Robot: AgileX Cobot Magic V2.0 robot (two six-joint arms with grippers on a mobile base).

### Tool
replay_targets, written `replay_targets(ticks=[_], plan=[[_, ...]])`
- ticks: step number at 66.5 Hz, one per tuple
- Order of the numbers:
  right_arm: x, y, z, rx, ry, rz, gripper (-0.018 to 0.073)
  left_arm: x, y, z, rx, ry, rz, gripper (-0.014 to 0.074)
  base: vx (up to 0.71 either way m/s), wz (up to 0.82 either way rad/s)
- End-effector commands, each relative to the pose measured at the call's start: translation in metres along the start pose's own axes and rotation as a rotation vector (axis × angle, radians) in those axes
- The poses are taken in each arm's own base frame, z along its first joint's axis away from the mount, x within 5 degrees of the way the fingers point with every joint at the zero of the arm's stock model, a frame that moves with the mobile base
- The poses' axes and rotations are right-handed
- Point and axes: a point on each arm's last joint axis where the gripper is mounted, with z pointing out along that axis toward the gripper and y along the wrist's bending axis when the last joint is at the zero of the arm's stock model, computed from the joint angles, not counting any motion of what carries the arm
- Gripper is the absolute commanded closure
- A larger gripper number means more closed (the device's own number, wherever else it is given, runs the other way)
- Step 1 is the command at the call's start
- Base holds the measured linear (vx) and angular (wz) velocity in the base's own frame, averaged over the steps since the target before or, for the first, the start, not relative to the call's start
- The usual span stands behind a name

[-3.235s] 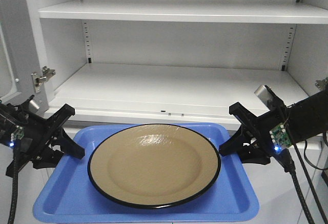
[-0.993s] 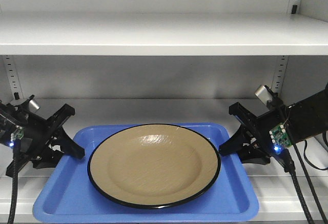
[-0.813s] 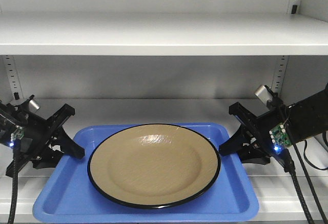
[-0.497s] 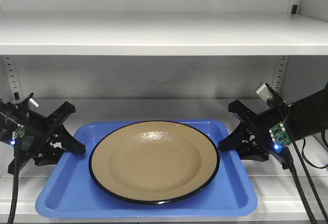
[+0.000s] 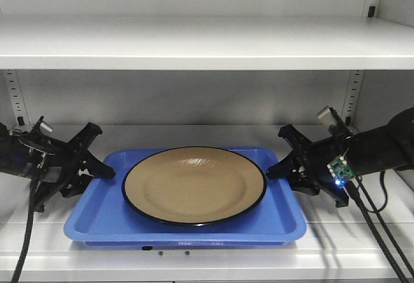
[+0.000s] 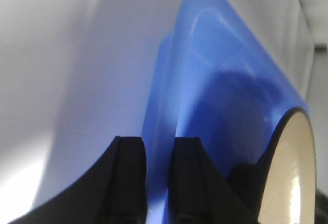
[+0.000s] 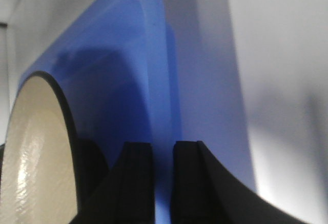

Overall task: Place disk in tray to left cabinet
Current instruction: 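Lower the tray onto the shelf and open both grippers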

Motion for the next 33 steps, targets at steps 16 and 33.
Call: replay_targets(ticks=[16, 33], plan=[[-0.016, 0.019, -0.008, -0.095, -0.167, -0.027, 0.0538, -0.013, -0.021, -0.012, 0.117, -0.156, -0.063, 0.0593, 0.00, 0.00], [-0.022, 0.018, -0.010, -0.068, -0.247, -0.158, 0.0396, -0.016, -0.022, -0.013, 0.110, -0.194, 0.054, 0.0547, 0.00, 0.00]])
